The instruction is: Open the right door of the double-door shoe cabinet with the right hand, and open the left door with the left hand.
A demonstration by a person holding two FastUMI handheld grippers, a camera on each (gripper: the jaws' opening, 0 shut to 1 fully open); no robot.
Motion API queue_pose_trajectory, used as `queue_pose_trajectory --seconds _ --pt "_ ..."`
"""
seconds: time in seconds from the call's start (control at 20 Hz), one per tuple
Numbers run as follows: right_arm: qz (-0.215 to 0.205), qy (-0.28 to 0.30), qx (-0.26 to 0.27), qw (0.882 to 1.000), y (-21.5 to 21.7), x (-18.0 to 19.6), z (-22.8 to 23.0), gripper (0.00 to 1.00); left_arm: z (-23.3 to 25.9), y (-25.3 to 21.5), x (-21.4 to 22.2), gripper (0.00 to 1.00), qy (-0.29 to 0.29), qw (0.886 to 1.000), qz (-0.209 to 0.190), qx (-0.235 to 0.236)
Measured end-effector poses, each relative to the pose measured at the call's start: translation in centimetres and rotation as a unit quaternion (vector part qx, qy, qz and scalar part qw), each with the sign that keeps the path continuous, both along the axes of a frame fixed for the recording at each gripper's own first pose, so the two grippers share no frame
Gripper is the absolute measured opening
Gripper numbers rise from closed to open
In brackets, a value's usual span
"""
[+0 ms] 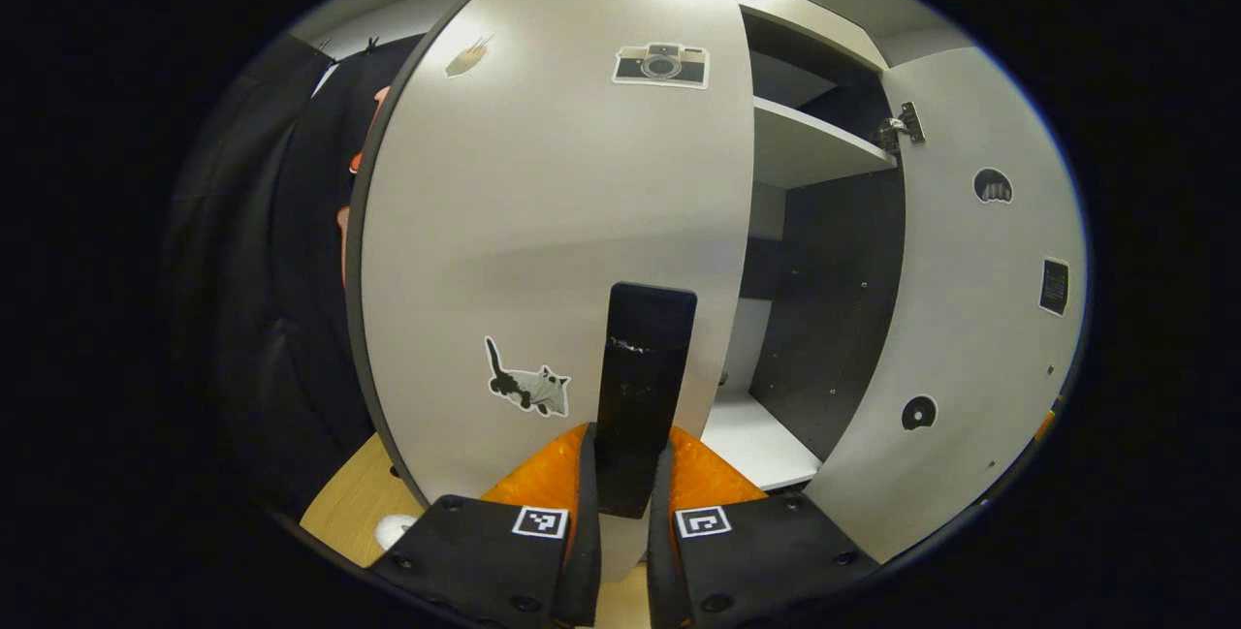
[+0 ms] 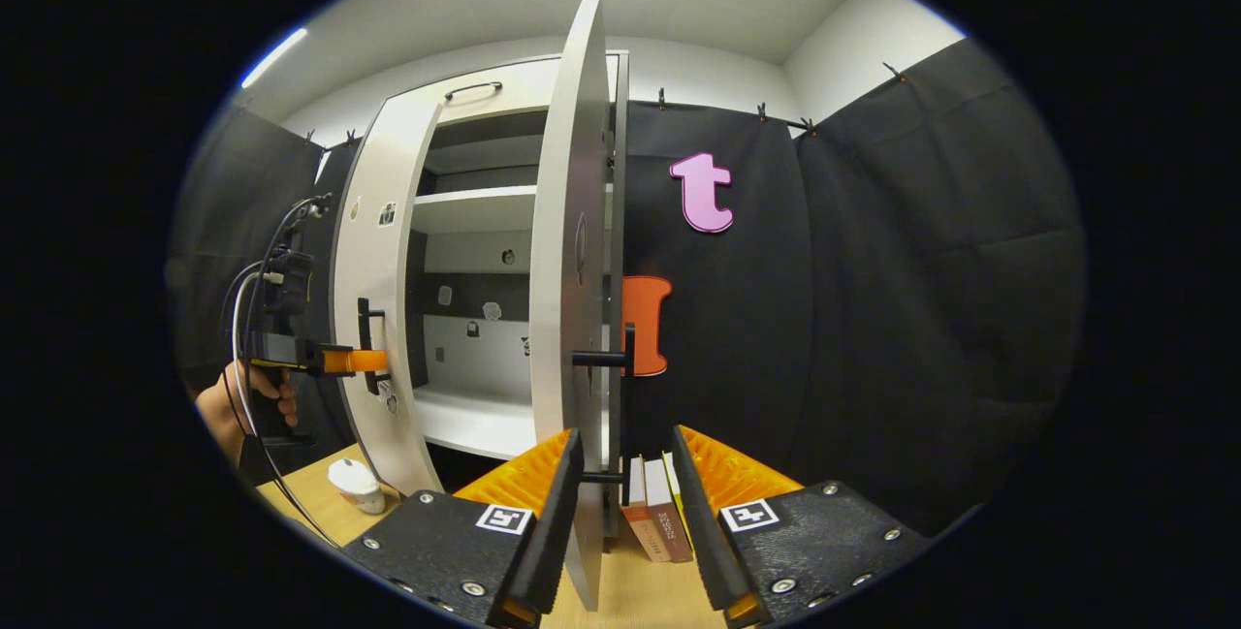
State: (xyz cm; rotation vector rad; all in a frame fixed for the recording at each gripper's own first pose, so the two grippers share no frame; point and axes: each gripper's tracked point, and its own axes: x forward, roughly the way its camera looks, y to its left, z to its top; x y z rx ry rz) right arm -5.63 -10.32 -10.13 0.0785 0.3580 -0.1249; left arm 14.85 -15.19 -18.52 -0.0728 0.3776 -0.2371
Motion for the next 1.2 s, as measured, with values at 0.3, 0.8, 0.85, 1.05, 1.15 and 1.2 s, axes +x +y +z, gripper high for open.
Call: queue_pose_trajectory --seconds 0.3,0.8,0.85,1.05,1.15,1.2 --pt "0.017 0.001 0.016 1.000 1.1 -0.7 -0.2 0.58 0.2 2.4 -2.2 0.25 -0.007 1.000 0.009 -0.006" --pt "0.031 -0.010 0.003 0.999 2.3 -1.0 0.7 0.58 0.6 4.8 -3.6 0.20 -0.001 1.000 0.021 0.005" --pt "0.033 -0.009 0.001 0.999 2.4 -1.0 0.7 0.58 0.7 5.2 -3.7 0.20 0.000 1.000 0.024 0.004" --pt "0.047 -0.005 0.003 0.999 3.4 -1.3 0.4 0.58 1.0 6.9 -4.8 0.20 0.006 0.999 0.033 0.005" --pt "0.056 -0.003 0.004 0.998 4.1 -1.3 0.2 0.62 1.2 7.6 -5.5 0.20 0.004 0.999 0.041 0.012" --pt "0.059 -0.001 0.002 0.998 4.3 -1.4 0.0 0.63 1.2 8.1 -5.9 0.20 0.004 0.999 0.047 0.012"
